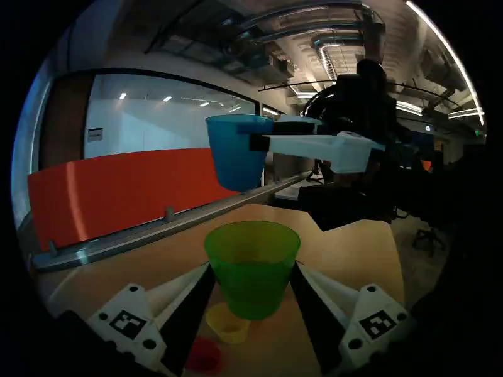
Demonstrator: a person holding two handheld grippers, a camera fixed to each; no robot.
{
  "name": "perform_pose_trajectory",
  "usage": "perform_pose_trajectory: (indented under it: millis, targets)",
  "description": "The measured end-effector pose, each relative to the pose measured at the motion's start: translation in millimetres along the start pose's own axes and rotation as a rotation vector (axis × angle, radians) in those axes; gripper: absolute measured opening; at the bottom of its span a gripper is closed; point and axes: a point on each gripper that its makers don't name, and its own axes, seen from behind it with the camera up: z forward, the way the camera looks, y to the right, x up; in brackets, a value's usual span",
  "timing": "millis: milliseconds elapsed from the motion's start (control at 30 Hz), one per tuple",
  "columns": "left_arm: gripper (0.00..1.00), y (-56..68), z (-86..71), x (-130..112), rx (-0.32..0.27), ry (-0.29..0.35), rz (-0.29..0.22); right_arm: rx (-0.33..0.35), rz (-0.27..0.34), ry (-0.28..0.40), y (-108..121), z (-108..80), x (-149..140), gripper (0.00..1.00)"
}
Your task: Pour water
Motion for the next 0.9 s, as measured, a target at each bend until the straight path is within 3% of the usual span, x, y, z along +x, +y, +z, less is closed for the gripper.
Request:
perform_pose_trajectory:
  millis: [100,300,633,900]
  targets:
    - [0.8,0.3,-1.2,1,0.001,-0.001,0.002,0.008,0.102,0.012,3,-1.2,5,0.86]
    - [0.8,3.1,-4.9,-2,0.002,-0.011,0.01,0.01,0.196,0.0,6,-5.4,-1,0.86]
    - [0.8,7.8,-14.4,-10,0.017,-0.036,0.019,0.009,0.235,-0.058,1,-20.0,-31,0.86]
    - [0.8,15.2,-23.8,-31,0.027,-0.076,0.018,0.02,0.281,-0.103,-10,-35.8,-64,0.86]
